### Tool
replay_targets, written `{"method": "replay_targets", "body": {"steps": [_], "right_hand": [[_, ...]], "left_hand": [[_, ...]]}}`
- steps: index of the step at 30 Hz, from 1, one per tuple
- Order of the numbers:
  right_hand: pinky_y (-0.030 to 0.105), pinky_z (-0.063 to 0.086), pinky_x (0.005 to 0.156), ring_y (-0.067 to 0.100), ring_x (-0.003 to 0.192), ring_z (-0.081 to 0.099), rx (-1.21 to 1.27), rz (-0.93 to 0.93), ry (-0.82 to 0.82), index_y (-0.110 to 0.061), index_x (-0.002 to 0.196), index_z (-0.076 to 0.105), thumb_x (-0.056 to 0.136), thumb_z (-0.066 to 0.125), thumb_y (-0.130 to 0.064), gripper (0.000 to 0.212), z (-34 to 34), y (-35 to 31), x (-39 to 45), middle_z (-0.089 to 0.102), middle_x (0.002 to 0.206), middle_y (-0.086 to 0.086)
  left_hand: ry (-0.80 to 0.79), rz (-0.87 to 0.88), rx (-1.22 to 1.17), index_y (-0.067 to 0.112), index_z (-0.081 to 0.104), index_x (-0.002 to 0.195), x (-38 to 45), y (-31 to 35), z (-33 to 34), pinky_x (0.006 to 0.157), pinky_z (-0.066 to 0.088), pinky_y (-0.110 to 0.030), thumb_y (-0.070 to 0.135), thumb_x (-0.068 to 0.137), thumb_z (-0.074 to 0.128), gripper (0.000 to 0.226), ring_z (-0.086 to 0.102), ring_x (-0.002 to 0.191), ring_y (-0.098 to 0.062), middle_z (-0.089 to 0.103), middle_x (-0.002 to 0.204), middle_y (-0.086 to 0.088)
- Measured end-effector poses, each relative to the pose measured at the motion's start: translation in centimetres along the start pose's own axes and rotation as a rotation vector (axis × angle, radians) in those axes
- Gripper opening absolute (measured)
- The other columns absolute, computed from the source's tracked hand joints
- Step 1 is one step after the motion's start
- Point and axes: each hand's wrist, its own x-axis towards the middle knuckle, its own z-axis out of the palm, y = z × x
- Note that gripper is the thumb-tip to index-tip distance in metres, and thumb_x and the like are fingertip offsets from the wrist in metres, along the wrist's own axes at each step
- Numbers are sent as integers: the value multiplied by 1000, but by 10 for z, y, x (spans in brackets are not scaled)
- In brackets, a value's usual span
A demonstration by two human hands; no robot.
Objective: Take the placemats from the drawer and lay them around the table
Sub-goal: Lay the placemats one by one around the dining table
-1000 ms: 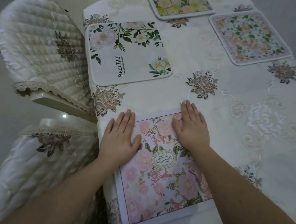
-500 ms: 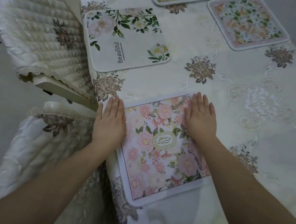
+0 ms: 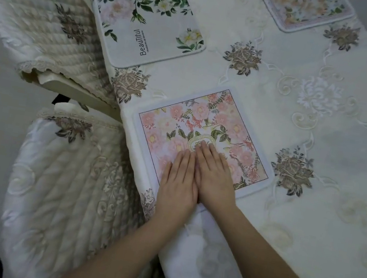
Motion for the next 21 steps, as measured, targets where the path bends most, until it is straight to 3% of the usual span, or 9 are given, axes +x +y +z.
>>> {"method": "replay_targets", "body": {"steps": [4, 10, 18, 21], "right_hand": [[38, 18, 117, 19, 144, 32, -3, 12, 6, -12, 146, 43, 101, 27, -33, 52, -4, -1, 0, 39, 154, 4], [39, 13, 121, 15, 149, 17, -52, 4, -8, -22, 153, 29, 100, 30, -41, 57, -12, 29, -8, 25, 161, -1], [37, 6, 122, 15, 150, 14, -59, 152, 6, -24, 155, 22, 101, 24, -42, 57, -28, 85, -12, 20, 162, -2], [38, 7, 122, 14, 150, 14, -48, 197, 16, -24, 155, 22, 102, 22, -40, 55, -34, 100, -13, 21, 162, -3]], "left_hand": [[-32, -8, 47, 7, 37, 151, -7, -7, 4, 120, 18, -45, 29, 97, 30, 59, 26, 149, -23, 32, 159, -9], [-33, -5, 32, 17, 27, 156, -10, -24, -1, 122, 14, -47, 43, 95, 37, 67, 20, 151, -20, 23, 163, -4], [-43, -128, 30, 19, 13, 159, -4, -57, -14, 123, 0, -45, 47, 96, 26, 70, 6, 153, -21, 11, 166, -4], [-35, -170, 25, 16, 12, 158, 0, -66, -19, 124, 3, -42, 50, 95, 21, 72, 8, 153, -20, 11, 166, -4]]}}
